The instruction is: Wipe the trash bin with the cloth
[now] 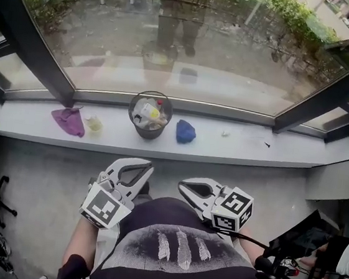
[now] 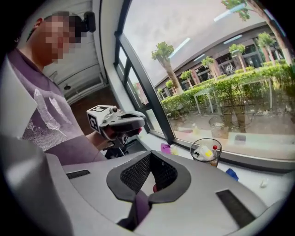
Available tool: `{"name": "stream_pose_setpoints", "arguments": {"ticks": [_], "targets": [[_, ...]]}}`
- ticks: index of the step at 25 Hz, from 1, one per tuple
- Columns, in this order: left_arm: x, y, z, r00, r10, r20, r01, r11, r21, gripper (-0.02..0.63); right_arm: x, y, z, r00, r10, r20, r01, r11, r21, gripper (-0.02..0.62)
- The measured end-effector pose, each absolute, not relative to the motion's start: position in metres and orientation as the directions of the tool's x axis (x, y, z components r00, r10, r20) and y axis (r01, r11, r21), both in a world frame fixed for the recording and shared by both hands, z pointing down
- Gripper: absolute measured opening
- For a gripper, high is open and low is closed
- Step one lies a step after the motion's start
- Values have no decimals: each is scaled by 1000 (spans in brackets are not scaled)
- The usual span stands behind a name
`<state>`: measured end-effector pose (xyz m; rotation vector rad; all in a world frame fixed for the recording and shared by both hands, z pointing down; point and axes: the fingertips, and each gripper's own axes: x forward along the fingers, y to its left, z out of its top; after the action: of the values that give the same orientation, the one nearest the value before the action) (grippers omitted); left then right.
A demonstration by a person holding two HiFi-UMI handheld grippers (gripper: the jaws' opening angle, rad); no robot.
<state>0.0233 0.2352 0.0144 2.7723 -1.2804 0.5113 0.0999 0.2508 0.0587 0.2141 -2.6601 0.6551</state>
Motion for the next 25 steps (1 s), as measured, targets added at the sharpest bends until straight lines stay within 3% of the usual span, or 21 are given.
{"name": "stream_pose_setpoints", "arguments": {"ticks": [9,17,25], "targets": [[-53,207,21,639,-724,261,-736,-674,-67,-12,40,228,64,-868,-78,491,-304,864,-400,-2],[-66,181,55,616,-689,381,-732,-679,-45,-12,27,203,84,-857,-25,514,-278,862,-423,-2],[-49,122,104,585,-630,510,-740,-672,17,-12,50,102,148,-807,-51,588,-312,883,-352,-2]]}}
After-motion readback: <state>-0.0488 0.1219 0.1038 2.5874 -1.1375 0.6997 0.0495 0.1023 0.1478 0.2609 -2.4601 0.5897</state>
